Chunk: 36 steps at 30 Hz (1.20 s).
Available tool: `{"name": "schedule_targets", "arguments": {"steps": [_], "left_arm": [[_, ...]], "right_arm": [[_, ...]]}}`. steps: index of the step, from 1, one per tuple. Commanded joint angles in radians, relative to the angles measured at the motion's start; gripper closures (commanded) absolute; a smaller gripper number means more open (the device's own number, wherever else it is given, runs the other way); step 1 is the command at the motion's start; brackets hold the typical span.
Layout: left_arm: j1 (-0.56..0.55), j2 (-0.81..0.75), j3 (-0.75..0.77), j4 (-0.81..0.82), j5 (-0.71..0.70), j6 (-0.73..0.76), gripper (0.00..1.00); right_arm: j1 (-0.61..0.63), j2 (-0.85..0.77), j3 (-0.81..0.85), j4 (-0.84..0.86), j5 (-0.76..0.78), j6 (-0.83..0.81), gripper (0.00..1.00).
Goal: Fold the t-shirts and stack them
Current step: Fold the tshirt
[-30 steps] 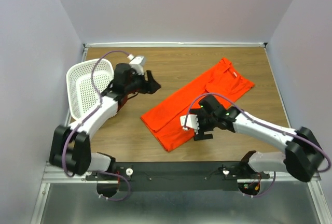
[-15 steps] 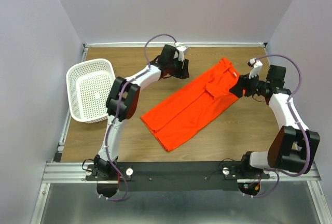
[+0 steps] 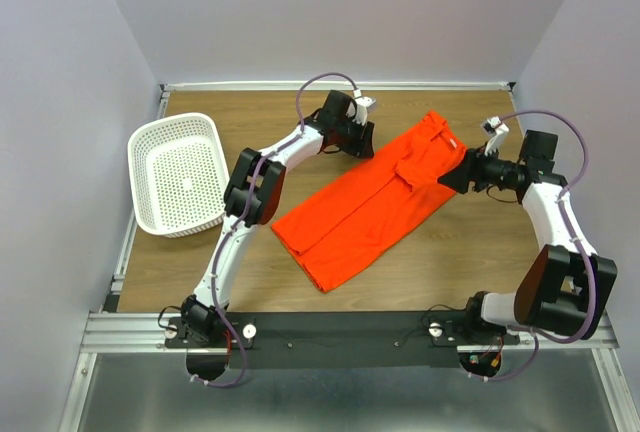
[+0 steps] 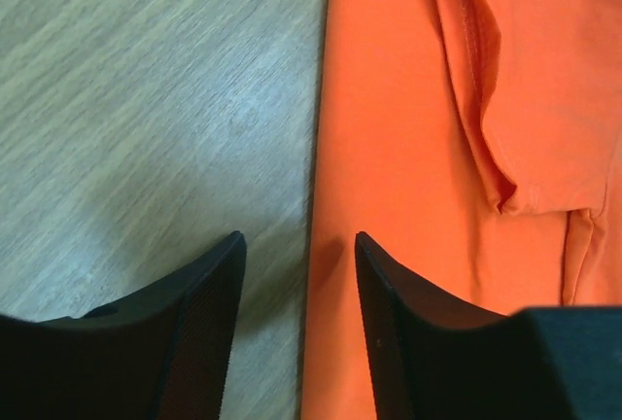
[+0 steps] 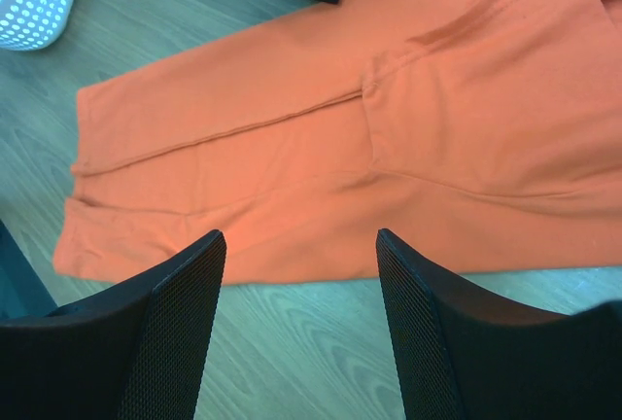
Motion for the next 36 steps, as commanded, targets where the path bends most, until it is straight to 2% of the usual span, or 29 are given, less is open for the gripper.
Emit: {"name": "schedule_targets", "arguments": {"steps": [1, 8, 13, 16, 18, 27, 36], "left_arm": [[-0.005, 0.059, 0.03, -0.077, 0.083, 0.042, 0.45], [-0.013, 0.081, 0.045, -0.089, 0.143, 0.041, 0.58], [-0.018, 0.09, 0.059, -0.098, 0.171, 0.038, 0.6], [-0.018, 0.098, 0.085, -0.107, 0.176, 0.033, 0.66], [-0.018, 0.105, 0.098, -0.12, 0.174, 0.029, 0.75], [0.016, 0.116, 0.131, -0.114, 0.12, -0.05, 0.99], [0.126, 0.047, 0.004, -0.049, 0.056, -0.136, 1.0]], "right_arm": [[-0.025, -0.003, -0.006, -0.034, -0.057, 0.009, 0.29], [-0.046, 0.009, -0.007, -0.04, -0.071, 0.0, 0.29], [-0.054, 0.016, -0.007, -0.048, -0.071, -0.01, 0.29], [-0.057, 0.019, -0.007, -0.051, -0.073, -0.014, 0.29], [-0.061, 0.022, -0.006, -0.054, -0.074, -0.017, 0.29], [-0.072, 0.017, -0.006, -0.065, -0.087, -0.026, 0.29], [-0.081, 0.02, -0.007, -0.074, -0.088, -0.037, 0.29]]}}
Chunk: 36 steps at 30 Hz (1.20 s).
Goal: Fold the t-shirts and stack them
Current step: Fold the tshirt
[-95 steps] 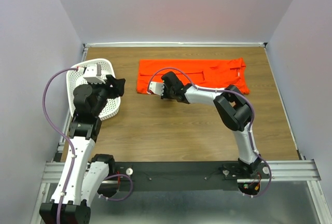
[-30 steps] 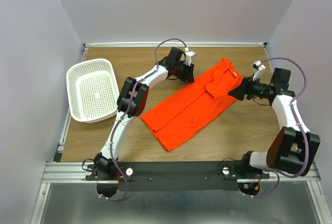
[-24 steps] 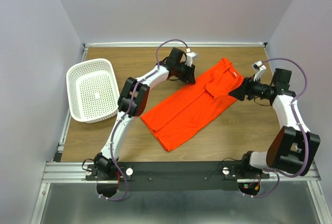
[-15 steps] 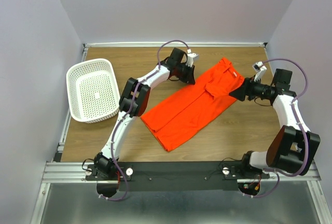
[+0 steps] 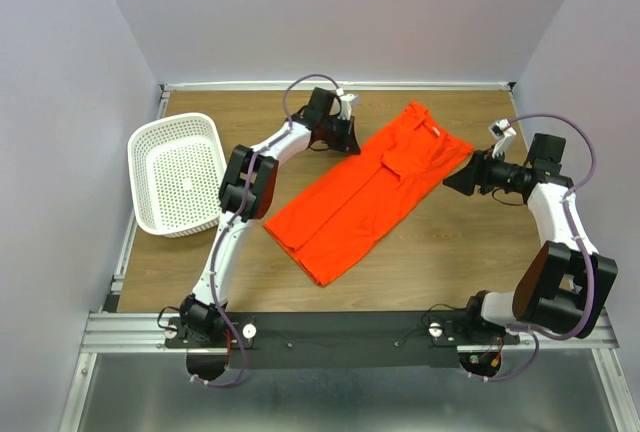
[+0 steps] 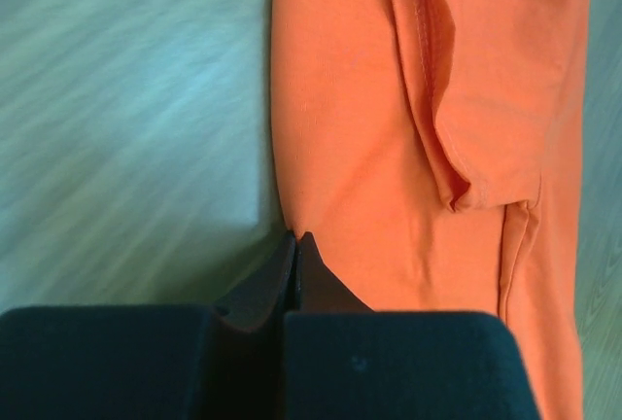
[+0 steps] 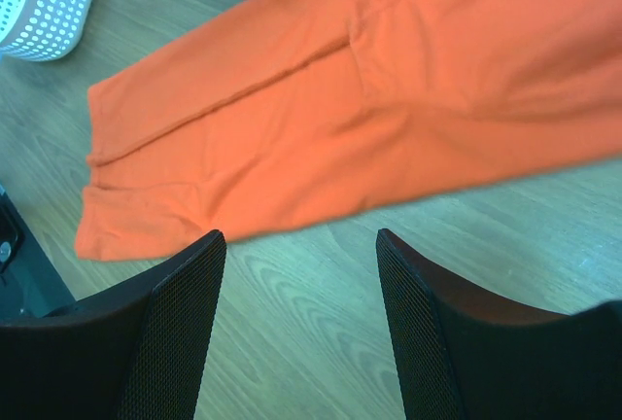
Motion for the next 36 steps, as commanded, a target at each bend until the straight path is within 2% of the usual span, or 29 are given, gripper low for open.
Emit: {"name": "schedule_targets", "arguments": {"steps": [1, 4, 7, 13, 14, 16, 17, 18, 19, 20, 21, 23, 24, 25, 26, 27, 28, 29, 30, 31, 32, 33, 35, 36], "left_arm": [[0.085, -0.039, -0.079, -0.018, -0.102, -0.04, 1.0], [0.128, -0.079, -0.145, -0.009, -0.126, -0.054, 1.0], [0.173, -0.139, -0.277, 0.023, -0.155, -0.081, 1.0], [0.242, -0.294, -0.502, 0.151, -0.233, -0.141, 1.0], [0.245, -0.309, -0.516, 0.167, -0.238, -0.141, 0.95], [0.245, -0.35, -0.53, 0.171, -0.246, -0.138, 0.77], [0.247, -0.367, -0.533, 0.171, -0.249, -0.14, 0.68], [0.247, -0.41, -0.537, 0.171, -0.255, -0.14, 0.53], [0.247, -0.435, -0.537, 0.171, -0.263, -0.137, 0.48], [0.247, -0.459, -0.535, 0.169, -0.272, -0.132, 0.45], [0.248, -0.519, -0.532, 0.152, -0.284, -0.118, 0.42], [0.248, -0.589, -0.535, 0.137, -0.341, -0.092, 0.38], [0.248, -0.675, -0.543, 0.126, -0.365, -0.083, 0.37], [0.248, -0.724, -0.581, 0.131, -0.411, -0.065, 0.35], [0.248, -0.778, -0.61, 0.138, -0.433, -0.06, 0.35], [0.248, -0.835, -0.647, 0.17, -0.451, -0.055, 0.33], [0.248, -0.957, -0.734, 0.192, -0.491, -0.051, 0.32], [0.248, -1.023, -0.788, 0.213, -0.513, -0.051, 0.3], [0.251, -1.089, -0.844, 0.261, -0.529, -0.054, 0.26], [0.254, -1.224, -0.904, 0.286, -0.551, -0.06, 0.24], [0.26, -1.289, -1.013, 0.304, -0.551, -0.064, 0.22], [0.274, -1.406, -1.061, 0.309, -0.551, -0.078, 0.21], [0.291, -1.516, -1.186, 0.309, -0.536, -0.095, 0.19], [0.302, -1.618, -1.222, 0.309, -0.524, -0.113, 0.19]], "right_arm": [[-0.011, 0.008, -0.007, -0.03, -0.028, -0.022, 0.29], [-0.012, 0.013, -0.007, -0.033, -0.029, -0.026, 0.29], [-0.012, 0.019, -0.006, -0.034, -0.031, -0.03, 0.29], [-0.011, 0.045, -0.01, -0.057, -0.039, -0.093, 0.29], [-0.009, 0.053, -0.007, -0.08, -0.046, -0.114, 0.29], [0.007, 0.065, 0.006, -0.117, -0.051, -0.206, 0.29], [0.052, 0.068, 0.013, -0.169, -0.046, -0.251, 0.29], [0.09, 0.071, 0.019, -0.201, -0.04, -0.307, 0.29], [0.139, 0.07, 0.023, -0.235, -0.026, -0.446, 0.29], [0.196, 0.064, 0.017, -0.278, -0.005, -0.51, 0.28], [0.328, 0.041, 0.008, -0.287, 0.053, -0.641, 0.27], [0.464, -0.004, -0.032, -0.284, 0.105, -0.813, 0.27], [0.571, -0.027, -0.089, -0.275, 0.13, -0.913, 0.25], [0.625, -0.078, -0.13, -0.19, 0.15, -1.028, 0.2], [0.68, -0.097, -0.16, -0.113, 0.184, -1.03, 0.19], [0.815, -0.11, -0.212, -0.042, 0.281, -1.012, 0.19], [0.884, -0.104, -0.225, 0.011, 0.331, -1.0, 0.19], [1.007, -0.085, -0.228, 0.083, 0.375, -0.998, 0.19], [1.064, -0.064, -0.224, 0.102, 0.456, -0.995, 0.19], [1.113, -0.038, -0.207, 0.121, 0.489, -0.984, 0.21], [1.15, -0.004, -0.199, 0.133, 0.516, -0.983, 0.21], [1.223, 0.054, -0.191, 0.168, 0.584, -0.977, 0.23], [1.308, 0.109, -0.19, 0.216, 0.636, -0.977, 0.25], [1.33, 0.143, -0.193, 0.236, 0.659, -0.969, 0.27]]}}
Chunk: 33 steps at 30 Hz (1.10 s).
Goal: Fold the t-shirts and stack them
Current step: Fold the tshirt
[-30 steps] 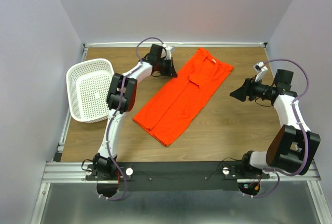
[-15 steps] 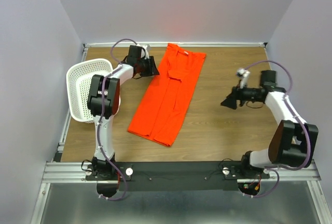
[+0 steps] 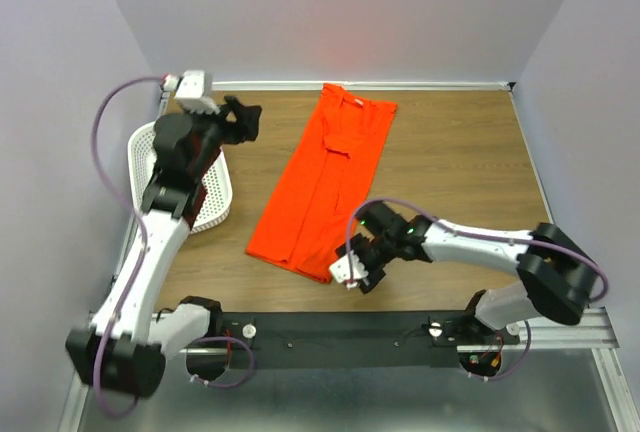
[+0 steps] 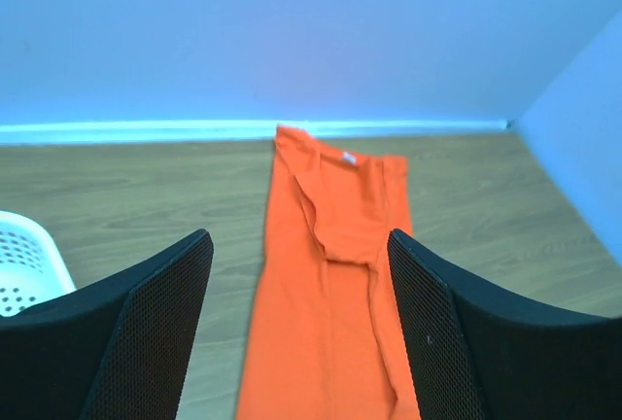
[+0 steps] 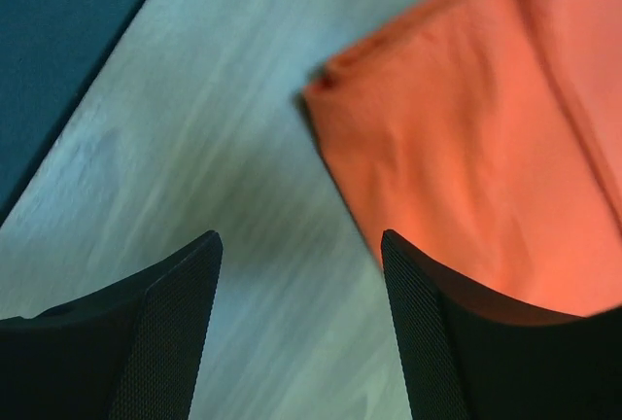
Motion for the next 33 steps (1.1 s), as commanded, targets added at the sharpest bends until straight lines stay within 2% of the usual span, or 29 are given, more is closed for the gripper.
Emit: {"name": "schedule_targets", "arguments": {"steps": [1, 6, 15, 18, 19, 22, 26, 33], "left_arm": [[0.029, -0.191, -0.213, -0.001, -0.033, -0.036, 0.18], [0.033, -0.42, -0.336, -0.068, 0.018, -0.088, 0.18], [0.033, -0.592, -0.385, -0.177, 0.076, -0.143, 0.18], [0.033, -0.621, -0.406, -0.192, 0.096, -0.163, 0.18], [0.035, -0.635, -0.411, -0.195, 0.101, -0.168, 0.18], [0.033, -0.655, -0.429, -0.212, 0.136, -0.183, 0.18], [0.033, -0.656, -0.449, -0.206, 0.2, -0.227, 0.19], [0.032, -0.592, -0.558, -0.127, 0.373, -0.341, 0.23]], "right_arm": [[0.116, 0.104, 0.002, 0.16, 0.206, -0.027, 0.27], [0.179, 0.202, 0.039, 0.202, 0.255, 0.015, 0.34], [0.203, 0.274, 0.061, 0.223, 0.257, 0.042, 0.46], [0.209, 0.278, 0.044, 0.219, 0.235, 0.037, 0.58], [0.211, 0.273, 0.038, 0.213, 0.229, 0.029, 0.67], [0.212, 0.233, 0.007, 0.179, 0.206, -0.007, 0.86], [0.211, 0.16, -0.036, 0.107, 0.184, -0.046, 0.98], [0.211, -0.09, -0.174, -0.074, 0.241, -0.09, 0.99]]}}
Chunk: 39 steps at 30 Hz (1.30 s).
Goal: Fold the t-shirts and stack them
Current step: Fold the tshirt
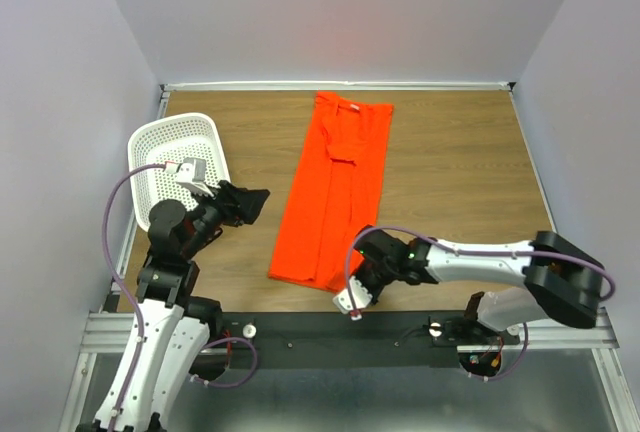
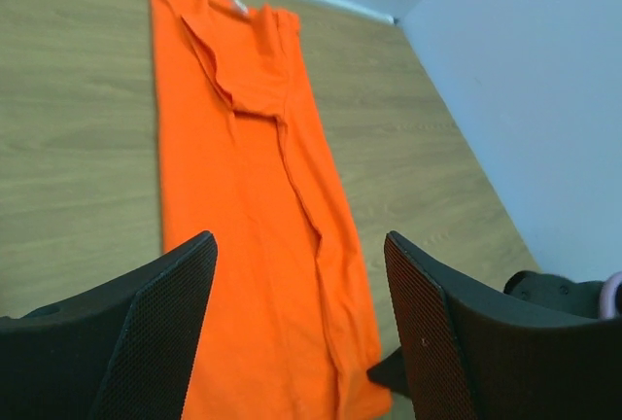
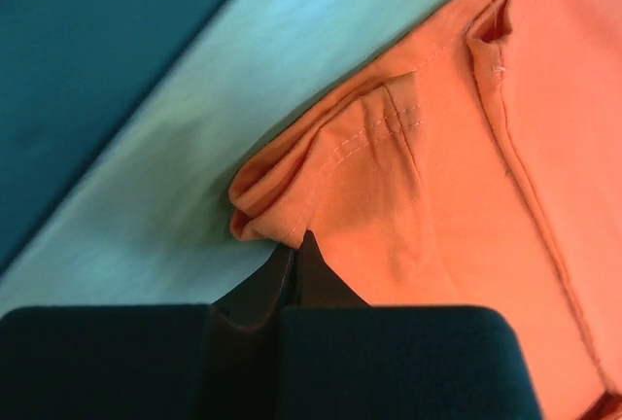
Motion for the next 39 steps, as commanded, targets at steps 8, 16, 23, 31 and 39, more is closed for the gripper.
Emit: {"name": "schedule_targets", "arguments": {"steps": [8, 16, 23, 31, 39], "left_arm": [[-0.137, 0.19, -0.096, 0.06, 0.101, -0.122, 0.31], [-0.416, 0.362, -0.069, 0.094, -0.08, -0.174, 0.31], [-0.597, 0.36, -0.001, 0.005, -0.196, -0.137, 0.31], [-0.901, 0.377, 0.364, -0.107, -0.462, 0.357, 0.29], [-1.098, 0.422, 0.181, 0.074, -0.559, 1.093, 0.24]], "right_arm": [[0.004, -0.351, -0.188, -0.415, 0.161, -0.025, 0.99], [-0.064, -0.511, -0.225, -0.458, 0.288, 0.032, 0.69], [-0.184, -0.626, -0.077, -0.476, 0.224, 0.162, 0.32], [-0.506, -0.522, 0.118, -0.268, 0.056, 0.63, 0.25], [-0.98, -0.214, 0.321, -0.57, -0.561, 0.473, 0.25]]}}
